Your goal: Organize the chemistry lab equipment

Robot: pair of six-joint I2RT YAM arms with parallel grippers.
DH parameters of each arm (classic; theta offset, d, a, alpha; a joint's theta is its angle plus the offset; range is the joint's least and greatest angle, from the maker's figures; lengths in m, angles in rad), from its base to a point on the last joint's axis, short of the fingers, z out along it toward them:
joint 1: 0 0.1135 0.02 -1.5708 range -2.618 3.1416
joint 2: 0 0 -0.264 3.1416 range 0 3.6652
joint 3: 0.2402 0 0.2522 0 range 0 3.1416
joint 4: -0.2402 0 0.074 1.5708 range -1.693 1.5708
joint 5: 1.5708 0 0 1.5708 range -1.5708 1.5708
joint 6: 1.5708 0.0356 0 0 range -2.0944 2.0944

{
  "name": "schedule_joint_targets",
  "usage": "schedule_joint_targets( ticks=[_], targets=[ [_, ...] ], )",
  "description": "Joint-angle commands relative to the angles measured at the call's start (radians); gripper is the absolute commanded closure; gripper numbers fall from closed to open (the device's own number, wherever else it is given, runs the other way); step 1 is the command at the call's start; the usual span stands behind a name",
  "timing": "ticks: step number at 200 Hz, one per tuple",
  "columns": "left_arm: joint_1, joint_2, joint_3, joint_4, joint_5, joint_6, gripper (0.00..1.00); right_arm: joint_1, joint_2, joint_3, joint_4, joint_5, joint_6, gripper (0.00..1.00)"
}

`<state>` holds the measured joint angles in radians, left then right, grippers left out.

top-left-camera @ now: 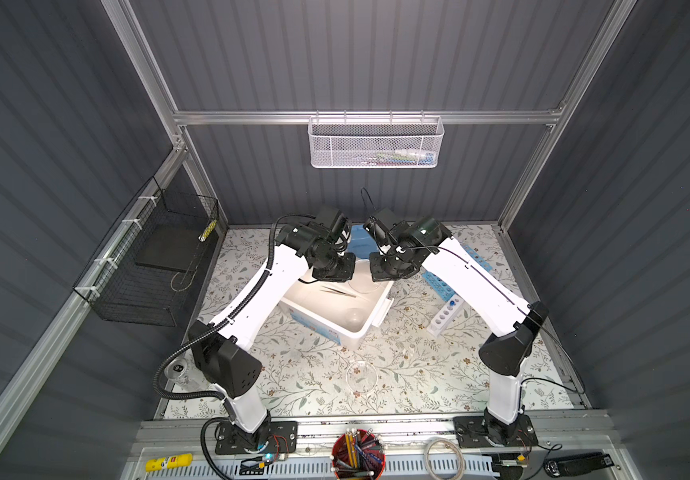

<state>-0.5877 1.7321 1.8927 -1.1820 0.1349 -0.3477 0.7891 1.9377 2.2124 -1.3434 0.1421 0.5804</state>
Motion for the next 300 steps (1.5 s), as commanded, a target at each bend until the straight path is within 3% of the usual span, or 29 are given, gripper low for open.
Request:
schedule_joint_targets(
  ticks=[1, 58, 200, 268, 300],
  targets=[
    [0.003, 0.021, 0.031, -0.024, 0.002, 0.007, 0.96, 0.009, 0.001, 0.024, -0.007, 0.007, 0.018, 1.00],
    [0.003, 0.047, 0.057, -0.042, -0.004, 0.004, 1.00, 0.016, -0.003, 0.024, 0.001, 0.007, 0.035, 1.00],
    [0.009, 0.067, 0.063, -0.085, -0.067, 0.025, 1.00, -0.009, -0.045, -0.011, 0.031, 0.033, 0.082, 0.48],
    [0.168, 0.023, 0.010, -0.133, -0.080, 0.077, 1.00, -0.107, -0.119, -0.073, 0.072, 0.049, 0.104, 0.32],
    [0.190, 0.005, -0.038, -0.131, -0.124, 0.131, 1.00, -0.158, -0.151, -0.187, 0.184, 0.047, 0.061, 0.29]
  ],
)
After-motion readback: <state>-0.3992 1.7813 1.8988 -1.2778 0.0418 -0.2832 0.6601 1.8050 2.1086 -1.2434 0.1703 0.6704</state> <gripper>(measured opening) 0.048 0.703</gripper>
